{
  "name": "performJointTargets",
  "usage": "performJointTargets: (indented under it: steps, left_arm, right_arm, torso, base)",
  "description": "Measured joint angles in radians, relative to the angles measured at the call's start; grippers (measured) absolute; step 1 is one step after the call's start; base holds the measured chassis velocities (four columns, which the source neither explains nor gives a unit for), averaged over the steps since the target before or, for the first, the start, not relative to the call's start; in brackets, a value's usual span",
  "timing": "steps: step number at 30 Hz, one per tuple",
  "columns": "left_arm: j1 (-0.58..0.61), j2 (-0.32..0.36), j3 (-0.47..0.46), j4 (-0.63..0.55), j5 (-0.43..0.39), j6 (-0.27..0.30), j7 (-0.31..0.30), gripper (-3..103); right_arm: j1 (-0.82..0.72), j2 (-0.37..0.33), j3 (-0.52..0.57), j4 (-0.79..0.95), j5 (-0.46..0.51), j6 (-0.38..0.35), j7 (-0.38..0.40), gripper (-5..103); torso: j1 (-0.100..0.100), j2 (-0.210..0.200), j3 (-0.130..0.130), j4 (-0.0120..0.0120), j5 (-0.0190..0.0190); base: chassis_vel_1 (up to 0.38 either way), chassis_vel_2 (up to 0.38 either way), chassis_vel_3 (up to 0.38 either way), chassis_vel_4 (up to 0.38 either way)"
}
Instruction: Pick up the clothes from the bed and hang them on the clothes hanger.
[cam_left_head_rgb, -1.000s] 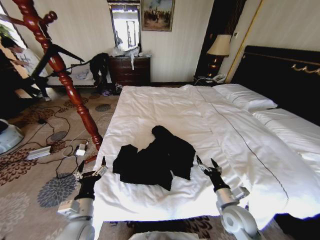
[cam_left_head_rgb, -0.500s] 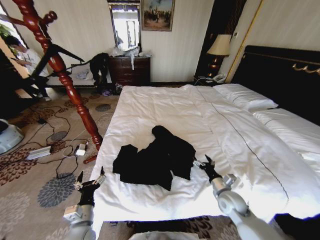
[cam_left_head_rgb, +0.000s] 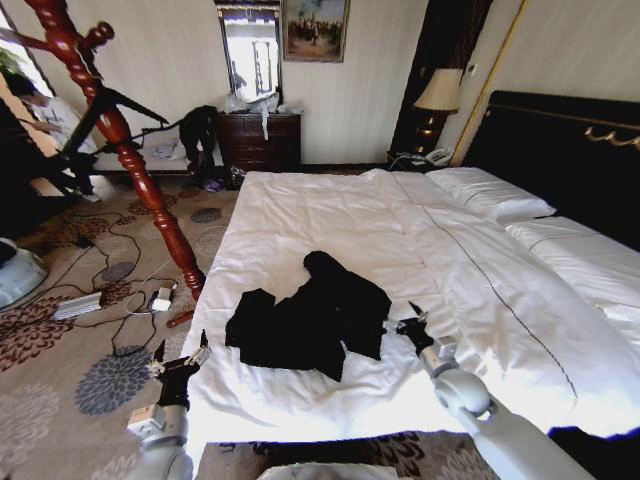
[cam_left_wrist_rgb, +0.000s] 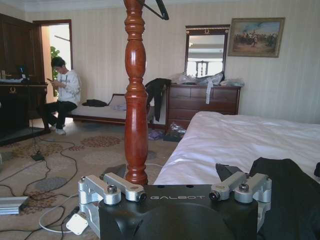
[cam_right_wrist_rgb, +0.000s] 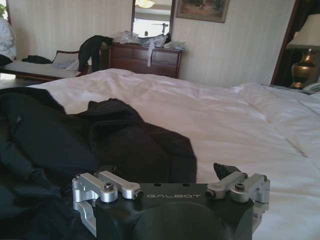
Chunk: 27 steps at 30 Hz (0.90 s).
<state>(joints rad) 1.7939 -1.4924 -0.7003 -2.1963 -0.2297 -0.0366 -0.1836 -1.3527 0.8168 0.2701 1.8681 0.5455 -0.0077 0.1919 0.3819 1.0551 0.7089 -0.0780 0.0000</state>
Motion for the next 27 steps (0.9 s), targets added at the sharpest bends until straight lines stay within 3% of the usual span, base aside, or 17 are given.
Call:
performJointTargets:
  steps: [7, 16, 17, 19, 27]
  left_arm:
    - [-0.01, -0.001, -0.004, 0.014, 0.002, 0.001, -0.003, 100]
    - [-0.022, 0.0, -0.004, 0.029, 0.003, 0.006, -0.005, 100]
    - [-0.021, 0.002, -0.002, 0.029, 0.003, 0.007, -0.005, 100]
    - [-0.019, 0.004, -0.003, 0.029, 0.004, 0.007, -0.005, 100]
    - [-0.015, 0.009, -0.007, 0.028, 0.003, 0.006, -0.01, 100]
  right_arm:
    - [0.033, 0.0, -0.043, -0.026, -0.031, 0.018, -0.018, 100]
    - [-0.013, -0.016, -0.031, 0.013, -0.078, 0.146, -0.12, 100]
    - [-0.037, -0.015, -0.028, -0.006, -0.144, 0.149, -0.118, 100]
    - [-0.047, -0.01, -0.026, -0.016, -0.174, 0.146, -0.109, 100]
    - [-0.033, 0.015, -0.027, -0.048, -0.179, 0.078, -0.007, 101]
  torso:
    - [0.0, 0.0, 0.0, 0.0, 0.0]
    - [0.0, 0.0, 0.0, 0.0, -0.0001]
    - [0.0, 0.0, 0.0, 0.0, 0.0]
    - [0.0, 0.0, 0.0, -0.0001, 0.0]
    - [0.0, 0.0, 0.0, 0.0002, 0.0001]
  base:
    - [0.0, 0.0, 0.0, 0.0]
    - [0.0, 0.0, 0.0, 0.0]
    - [0.0, 0.0, 0.0, 0.0]
    - [0.0, 0.0, 0.0, 0.0]
    - [0.0, 0.0, 0.0, 0.0]
